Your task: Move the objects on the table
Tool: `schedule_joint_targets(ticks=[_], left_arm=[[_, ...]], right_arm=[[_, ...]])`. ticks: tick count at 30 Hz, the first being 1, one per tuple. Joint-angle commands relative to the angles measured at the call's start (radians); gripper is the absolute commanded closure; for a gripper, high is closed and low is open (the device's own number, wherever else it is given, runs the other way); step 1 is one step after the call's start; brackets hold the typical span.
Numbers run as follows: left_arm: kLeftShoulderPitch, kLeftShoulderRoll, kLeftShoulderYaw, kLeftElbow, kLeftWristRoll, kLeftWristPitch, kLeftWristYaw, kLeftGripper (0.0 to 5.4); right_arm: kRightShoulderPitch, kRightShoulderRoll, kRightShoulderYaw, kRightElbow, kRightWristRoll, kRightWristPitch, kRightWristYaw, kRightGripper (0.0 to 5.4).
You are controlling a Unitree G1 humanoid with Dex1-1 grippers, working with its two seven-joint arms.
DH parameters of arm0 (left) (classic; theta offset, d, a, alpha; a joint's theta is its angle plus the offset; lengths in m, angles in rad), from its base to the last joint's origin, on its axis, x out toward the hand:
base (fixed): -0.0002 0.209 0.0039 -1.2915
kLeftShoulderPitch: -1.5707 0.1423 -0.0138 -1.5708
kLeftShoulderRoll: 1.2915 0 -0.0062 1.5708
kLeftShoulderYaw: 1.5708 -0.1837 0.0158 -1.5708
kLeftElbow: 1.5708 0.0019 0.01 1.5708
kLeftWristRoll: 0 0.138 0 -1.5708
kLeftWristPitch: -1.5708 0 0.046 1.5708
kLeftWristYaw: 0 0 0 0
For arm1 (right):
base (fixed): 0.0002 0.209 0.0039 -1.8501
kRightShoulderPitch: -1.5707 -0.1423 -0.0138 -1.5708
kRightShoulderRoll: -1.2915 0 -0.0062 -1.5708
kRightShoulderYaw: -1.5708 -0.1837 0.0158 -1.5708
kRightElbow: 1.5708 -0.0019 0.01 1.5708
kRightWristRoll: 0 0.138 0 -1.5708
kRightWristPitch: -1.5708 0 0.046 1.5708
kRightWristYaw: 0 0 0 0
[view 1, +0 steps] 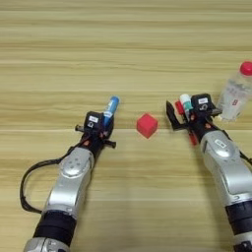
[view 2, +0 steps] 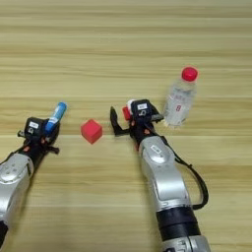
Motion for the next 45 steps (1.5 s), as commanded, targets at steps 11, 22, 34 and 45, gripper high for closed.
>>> schedule_joint_targets(ticks=[11,22,34,45], left_arm=[[0.014,-0.042,0.044,-0.061,-0.108,-0.1,-0.053,4.04],[0.027,-0.059,0.022,-0.108,-0.144,-0.158,-0.123,4.04],[0.052,-0.065,-0.033,-0.168,-0.174,-0.197,-0.218,4.04],[0.073,-0.065,-0.078,-0.207,-0.207,-0.228,-0.293,4.04]], right_arm=[[-0.005,0.021,0.0,-0.032,0.046,0.013,0.028,0.0],[0.009,0.059,-0.011,-0.11,0.189,0.045,0.121,0.0],[0.012,0.094,-0.069,-0.22,0.495,0.233,0.212,0.0],[0.001,0.093,-0.102,-0.243,0.654,0.347,0.224,0.0]])
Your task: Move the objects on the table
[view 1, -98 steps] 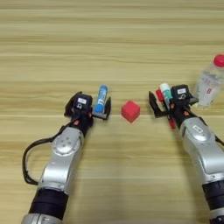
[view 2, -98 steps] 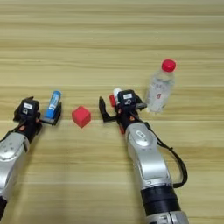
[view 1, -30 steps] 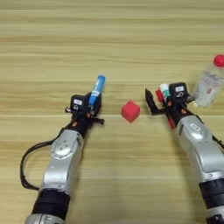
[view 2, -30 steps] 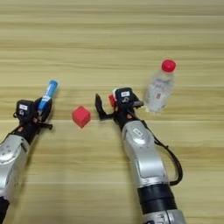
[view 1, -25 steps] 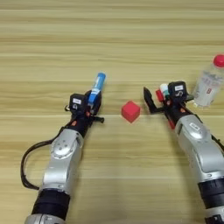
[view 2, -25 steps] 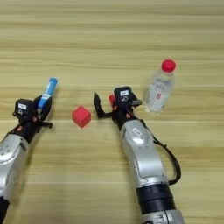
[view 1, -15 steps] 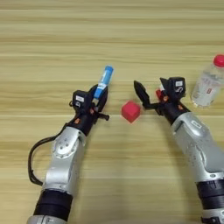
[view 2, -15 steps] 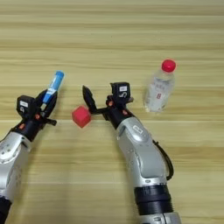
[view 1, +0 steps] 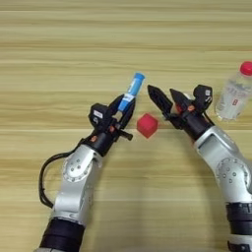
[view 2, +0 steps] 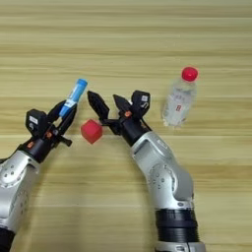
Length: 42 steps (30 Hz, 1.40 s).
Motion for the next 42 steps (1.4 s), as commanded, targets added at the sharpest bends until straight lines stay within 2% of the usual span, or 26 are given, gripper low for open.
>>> schedule_joint_targets(ticks=[1,8,18,27,42], left_arm=[[0.013,-0.004,-0.022,-0.027,-0.018,-0.023,-0.034,4.04],[0.031,0.001,-0.056,-0.047,-0.03,-0.028,-0.078,4.04],[0.052,0.023,-0.113,-0.048,-0.009,-0.036,-0.112,4.04],[0.055,0.028,-0.124,-0.038,-0.002,-0.04,-0.112,4.04],[0.051,0.024,-0.113,-0.036,-0.008,-0.048,-0.098,4.04]], right_arm=[[-0.014,0.001,-0.009,-0.012,0.046,0.041,0.001,0.0],[-0.012,-0.006,-0.006,-0.022,0.093,0.085,0.014,0.0],[-0.009,-0.007,-0.005,-0.033,0.125,0.104,0.026,0.0],[-0.005,-0.009,-0.001,-0.046,0.151,0.115,0.031,0.0],[-0.011,-0.012,-0.004,-0.03,0.167,0.143,0.018,1.72]])
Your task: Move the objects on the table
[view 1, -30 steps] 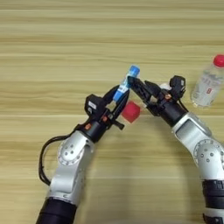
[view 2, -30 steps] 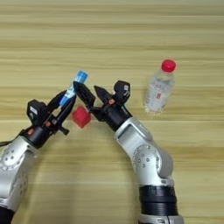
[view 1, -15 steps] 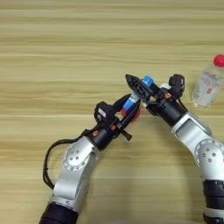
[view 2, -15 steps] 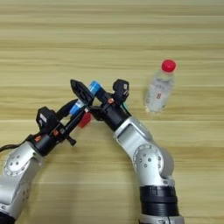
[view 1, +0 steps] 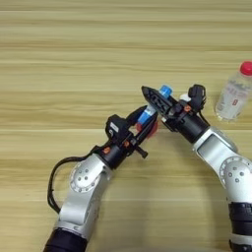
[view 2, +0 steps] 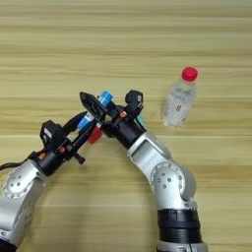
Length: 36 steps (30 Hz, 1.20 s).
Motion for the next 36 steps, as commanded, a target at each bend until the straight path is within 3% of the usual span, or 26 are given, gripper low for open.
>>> schedule_joint_targets(ticks=[1,17,33,36], left_arm=[[-0.007,0.002,0.004,-0.001,0.007,-0.003,0.004,4.04],[-0.011,-0.002,0.015,0.011,0.006,-0.008,0.01,4.04],[-0.012,-0.002,0.018,0.016,0.015,-0.007,0.022,4.04],[-0.015,-0.004,0.023,0.016,0.018,-0.002,0.035,3.59]], right_arm=[[-0.011,-0.002,0.0,0.003,0.009,0.015,-0.004,1.86],[-0.015,0.0,-0.006,0.008,0.008,0.009,-0.008,3.61],[-0.015,-0.001,-0.009,0.01,0.008,0.004,-0.011,3.92],[-0.016,0.0,-0.011,0.01,-0.003,-0.011,-0.016,3.96]])
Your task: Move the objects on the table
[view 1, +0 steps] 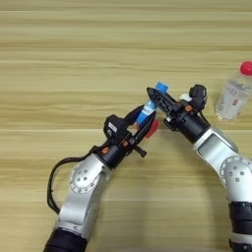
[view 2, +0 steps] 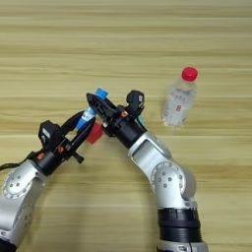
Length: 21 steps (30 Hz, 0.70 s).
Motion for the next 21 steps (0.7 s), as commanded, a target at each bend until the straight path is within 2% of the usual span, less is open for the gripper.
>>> schedule_joint_targets(ticks=[1,6,16,21], left_arm=[[-0.014,0.0,0.013,0.001,0.012,0.02,0.025,3.47],[-0.017,-0.005,0.02,-0.008,0.012,0.026,0.035,2.97],[-0.017,-0.006,0.023,-0.017,0.008,0.027,0.042,1.99],[-0.029,-0.015,0.056,-0.038,-0.003,0.017,0.074,1.5]], right_arm=[[-0.012,-0.002,-0.003,-0.003,-0.019,-0.016,-0.015,4.0],[-0.025,-0.007,-0.023,-0.007,-0.05,-0.059,-0.033,4.01],[-0.031,-0.012,-0.036,-0.002,-0.063,-0.084,-0.047,4.01],[-0.039,-0.032,-0.048,-0.005,-0.095,-0.101,-0.068,4.01]])
